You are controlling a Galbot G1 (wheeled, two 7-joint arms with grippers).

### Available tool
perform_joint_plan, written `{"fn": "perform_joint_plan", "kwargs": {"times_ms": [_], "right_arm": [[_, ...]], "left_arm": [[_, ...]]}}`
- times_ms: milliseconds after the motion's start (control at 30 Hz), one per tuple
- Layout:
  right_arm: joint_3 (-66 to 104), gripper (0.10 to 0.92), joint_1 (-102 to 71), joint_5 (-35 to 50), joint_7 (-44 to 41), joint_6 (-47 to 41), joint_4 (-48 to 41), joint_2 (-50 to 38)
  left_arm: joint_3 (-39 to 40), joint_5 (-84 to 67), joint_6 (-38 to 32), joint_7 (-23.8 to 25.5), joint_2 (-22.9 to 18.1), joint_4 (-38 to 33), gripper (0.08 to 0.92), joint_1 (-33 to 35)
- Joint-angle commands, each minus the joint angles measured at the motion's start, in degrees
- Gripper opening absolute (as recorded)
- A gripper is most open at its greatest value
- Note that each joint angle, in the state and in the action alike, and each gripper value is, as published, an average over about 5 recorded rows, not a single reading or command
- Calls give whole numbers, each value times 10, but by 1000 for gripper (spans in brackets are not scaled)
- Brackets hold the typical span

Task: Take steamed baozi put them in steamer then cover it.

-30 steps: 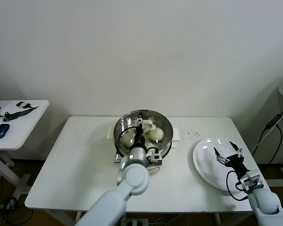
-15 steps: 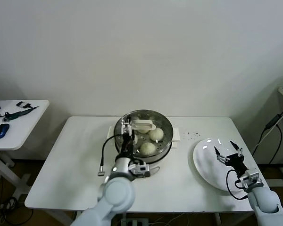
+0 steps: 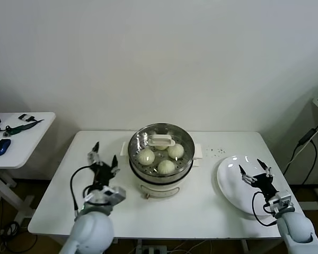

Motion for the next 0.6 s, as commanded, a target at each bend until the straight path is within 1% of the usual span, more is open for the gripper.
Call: {"fn": "perform_joint_plan", "kwargs": {"times_ms": [33,167,333,467,600], "right_arm": [[7,823,-24,27,-2,-7,32,4],[10,823,-33,32,-6,-7,38,6],[13,823,-38,38,-9,-5,41,10],[14,823,-40,40,-10,-2,43,13],[17,823,-41,46,-10,1,43,13]], "left_arm": [[-255,-427,-409,-87,-81,24,823,167],[-283,-484,-455,-65,-103,67,823,171],[-277,-522,-499,-42,-101,112,823,174],[-271,-520,-502,-26,-103,134,823,172],[-271,-514,-497,-17,-105,139,823,168]]}}
